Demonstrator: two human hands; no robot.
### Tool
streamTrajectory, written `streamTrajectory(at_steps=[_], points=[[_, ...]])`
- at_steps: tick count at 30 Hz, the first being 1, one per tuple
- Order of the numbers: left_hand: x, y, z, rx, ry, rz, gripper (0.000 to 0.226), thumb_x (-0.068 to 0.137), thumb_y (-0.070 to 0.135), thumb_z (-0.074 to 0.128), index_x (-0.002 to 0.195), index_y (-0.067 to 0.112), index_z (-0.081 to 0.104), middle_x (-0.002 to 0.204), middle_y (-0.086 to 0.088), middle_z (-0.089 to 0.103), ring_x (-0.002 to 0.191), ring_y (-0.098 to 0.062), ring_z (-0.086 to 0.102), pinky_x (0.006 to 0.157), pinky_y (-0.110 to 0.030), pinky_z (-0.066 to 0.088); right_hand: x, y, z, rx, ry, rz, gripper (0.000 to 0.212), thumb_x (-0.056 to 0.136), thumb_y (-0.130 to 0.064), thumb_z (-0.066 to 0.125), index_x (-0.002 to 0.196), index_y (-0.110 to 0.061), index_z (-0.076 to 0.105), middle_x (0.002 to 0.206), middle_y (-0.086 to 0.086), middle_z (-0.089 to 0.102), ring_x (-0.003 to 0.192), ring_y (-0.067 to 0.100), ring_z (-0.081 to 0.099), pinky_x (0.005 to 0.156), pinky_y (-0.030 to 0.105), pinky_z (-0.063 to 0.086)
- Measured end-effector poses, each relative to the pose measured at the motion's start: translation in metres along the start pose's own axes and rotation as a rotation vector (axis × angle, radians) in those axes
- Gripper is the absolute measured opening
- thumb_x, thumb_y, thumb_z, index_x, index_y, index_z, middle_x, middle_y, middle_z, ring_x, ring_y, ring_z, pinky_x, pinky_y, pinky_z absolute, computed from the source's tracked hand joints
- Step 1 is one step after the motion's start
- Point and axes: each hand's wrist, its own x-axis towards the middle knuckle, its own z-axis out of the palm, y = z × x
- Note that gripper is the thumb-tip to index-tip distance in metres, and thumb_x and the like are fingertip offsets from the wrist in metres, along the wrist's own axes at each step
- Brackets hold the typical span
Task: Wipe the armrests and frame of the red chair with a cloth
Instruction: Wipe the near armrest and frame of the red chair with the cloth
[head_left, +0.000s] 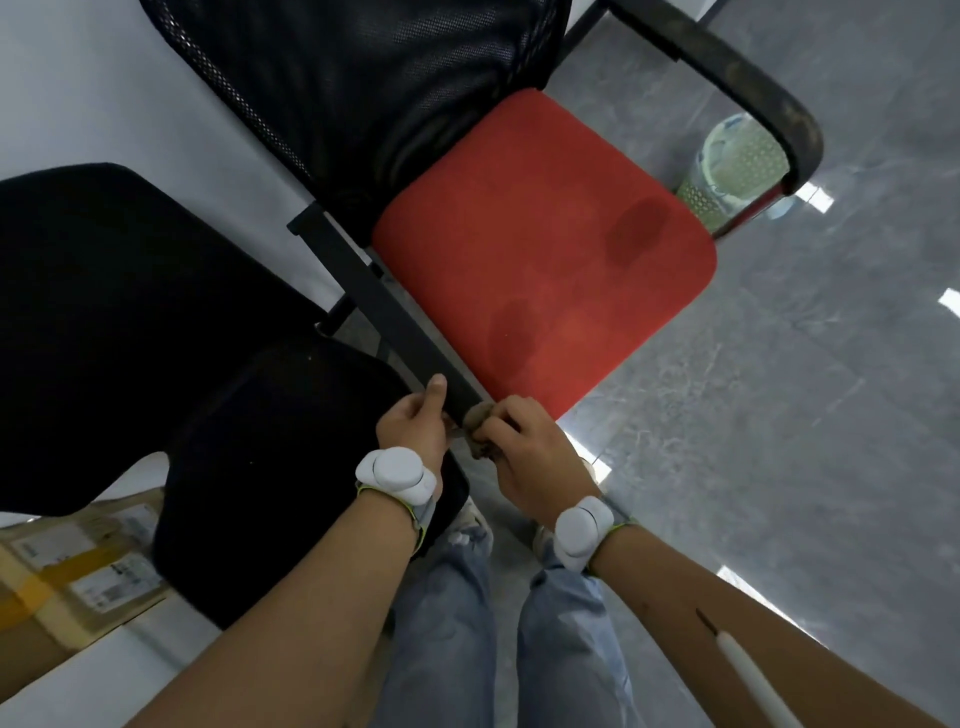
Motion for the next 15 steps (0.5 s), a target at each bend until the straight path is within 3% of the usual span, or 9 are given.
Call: streamTrajectory(at_steps=[3, 6, 9, 11, 15], points=[[0.001, -0.001, -0.002, 0.023, 0.0, 0.011, 0.024, 0.091, 0.037, 0.068, 0.077, 0.018, 0.068, 0.067, -0.002, 0.061, 0.063, -0.014, 0.057, 0.06, -0.025, 0.051, -0.01, 0.004, 0.003, -0.047, 0.039, -0.035, 0.014, 0.085, -0.004, 0.052, 0.088, -0.008, 0.065, 0.093, 0.011, 0.061, 0.081, 0.025, 0.055, 0.065, 0.032, 0.048], [0.0, 0.0, -0.004, 0.01, -0.009, -0.009, 0.021, 0.091, 0.036, 0.068, 0.078, 0.019, 0.067, 0.064, 0.0, 0.056, 0.058, -0.011, 0.051, 0.057, -0.024, 0.049, -0.029, 0.02, 0.013, -0.092, -0.066, 0.037, 0.016, 0.084, -0.008, 0.049, 0.085, -0.013, 0.064, 0.094, 0.009, 0.059, 0.081, 0.023, 0.053, 0.059, 0.03, 0.046], [0.0, -0.003, -0.002, 0.011, -0.004, 0.003, 0.023, 0.092, 0.036, 0.067, 0.078, 0.019, 0.067, 0.057, 0.005, 0.06, 0.054, -0.007, 0.056, 0.059, -0.025, 0.049, -0.06, 0.054, 0.031, -0.077, -0.227, 0.28, 0.022, 0.076, -0.002, 0.058, 0.088, -0.019, 0.066, 0.094, 0.004, 0.057, 0.082, 0.026, 0.058, 0.063, 0.03, 0.047], [-0.001, -0.005, -0.001, -0.012, 0.016, 0.011, 0.026, 0.094, 0.037, 0.064, 0.077, 0.017, 0.066, 0.053, 0.008, 0.06, 0.048, -0.004, 0.056, 0.058, -0.025, 0.048, -0.077, 0.064, 0.036, 0.018, -0.231, 0.454, 0.026, 0.077, 0.002, 0.061, 0.094, -0.017, 0.068, 0.094, 0.003, 0.057, 0.08, 0.023, 0.057, 0.07, 0.031, 0.05], [-0.003, -0.012, 0.005, -0.043, 0.089, 0.013, 0.035, 0.099, 0.039, 0.053, 0.075, 0.015, 0.062, 0.064, 0.001, 0.059, 0.054, -0.011, 0.05, 0.056, -0.027, 0.044, -0.074, 0.032, 0.034, 0.477, 0.096, 0.954, 0.017, 0.08, 0.001, 0.065, 0.089, -0.012, 0.061, 0.083, -0.006, 0.061, 0.084, 0.023, 0.061, 0.079, 0.04, 0.053]])
